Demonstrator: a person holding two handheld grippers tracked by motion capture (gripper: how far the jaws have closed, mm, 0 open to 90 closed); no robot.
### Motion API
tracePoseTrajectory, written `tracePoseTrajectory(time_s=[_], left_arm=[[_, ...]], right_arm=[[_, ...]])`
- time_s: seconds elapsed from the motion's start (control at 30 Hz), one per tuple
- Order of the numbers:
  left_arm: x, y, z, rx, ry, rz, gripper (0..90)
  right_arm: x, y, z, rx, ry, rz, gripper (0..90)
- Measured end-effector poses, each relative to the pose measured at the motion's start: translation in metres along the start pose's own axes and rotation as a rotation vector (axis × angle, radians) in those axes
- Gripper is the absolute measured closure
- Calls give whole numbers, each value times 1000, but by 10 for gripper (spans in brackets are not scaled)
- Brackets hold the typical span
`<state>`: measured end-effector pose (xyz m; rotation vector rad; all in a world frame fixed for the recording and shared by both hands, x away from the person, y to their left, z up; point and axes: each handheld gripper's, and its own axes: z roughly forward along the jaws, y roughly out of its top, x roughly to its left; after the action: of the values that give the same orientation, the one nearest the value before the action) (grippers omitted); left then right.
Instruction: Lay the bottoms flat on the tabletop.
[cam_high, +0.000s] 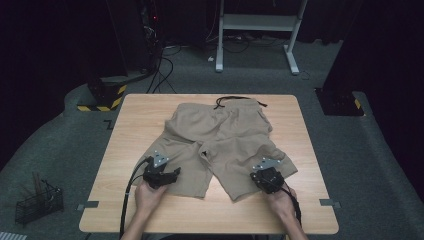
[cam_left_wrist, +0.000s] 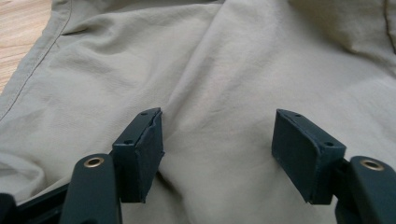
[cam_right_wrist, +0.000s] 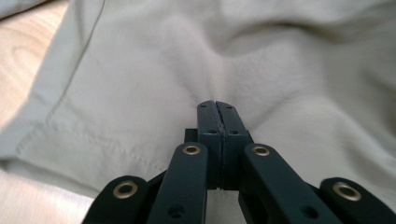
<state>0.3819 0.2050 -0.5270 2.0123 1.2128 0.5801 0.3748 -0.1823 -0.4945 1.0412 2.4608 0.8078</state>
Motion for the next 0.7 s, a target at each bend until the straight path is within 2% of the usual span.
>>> tracePoseTrajectory(time_s=[0.03, 0.07, 0.1, 0.17, 0.23, 0.3, 0.33, 0.37, 0.4, 0.43, 0.47, 0.5, 0.53, 0.57, 0.63, 0.67, 0.7], left_arm=[[0, 0, 0, 0, 0, 0, 336], [0, 0, 0, 0, 0, 0, 336], [0, 0, 0, 1, -1, -2, 336], [0, 0, 0, 1, -1, -2, 336], [0, 0, 0, 1, -1, -2, 336], [0, 0, 0, 0, -3, 0, 340], [0, 0, 0, -2, -7, 5, 350], [0, 0, 0, -2, -7, 5, 374], [-2, -1, -1, -7, -19, 12, 405], [-2, -1, -2, -9, -34, 13, 449], [-2, -1, -2, -9, -34, 13, 486], [-3, -2, -3, -11, -38, 19, 502], [-3, -2, -3, -11, -38, 19, 507], [-2, -2, -3, -11, -39, 19, 507], [-2, -2, -3, -12, -39, 17, 514], [-2, -2, -3, -12, -40, 17, 516], [-2, -2, -3, -11, -40, 18, 516]], right_arm=[[0, 0, 0, 0, 0, 0, 898], [-1, -1, -6, -13, 0, 2, 898], [-3, -5, -20, -31, 1, 15, 897], [-3, -8, -26, -25, 9, 24, 891], [-3, -10, -29, -40, 17, 36, 819], [-4, -5, -28, -77, 13, 65, 682], [-3, -1, -26, -84, 2, 72, 647], [-3, -1, -26, -84, 2, 72, 647], [-2, 12, -15, -97, -16, 62, 605], [-1, 17, -6, -85, -32, 62, 601], [-1, 17, -6, -85, -32, 62, 601], [-3, 22, 15, -23, -64, 62, 646], [-3, 22, 15, -23, -64, 62, 646], [-5, 21, 25, 21, -59, 64, 697], [-4, 14, 28, 8, -41, 72, 847], [3, 2, 21, -9, -46, 13, 899], [3, 2, 21, -9, -46, 13, 899]])
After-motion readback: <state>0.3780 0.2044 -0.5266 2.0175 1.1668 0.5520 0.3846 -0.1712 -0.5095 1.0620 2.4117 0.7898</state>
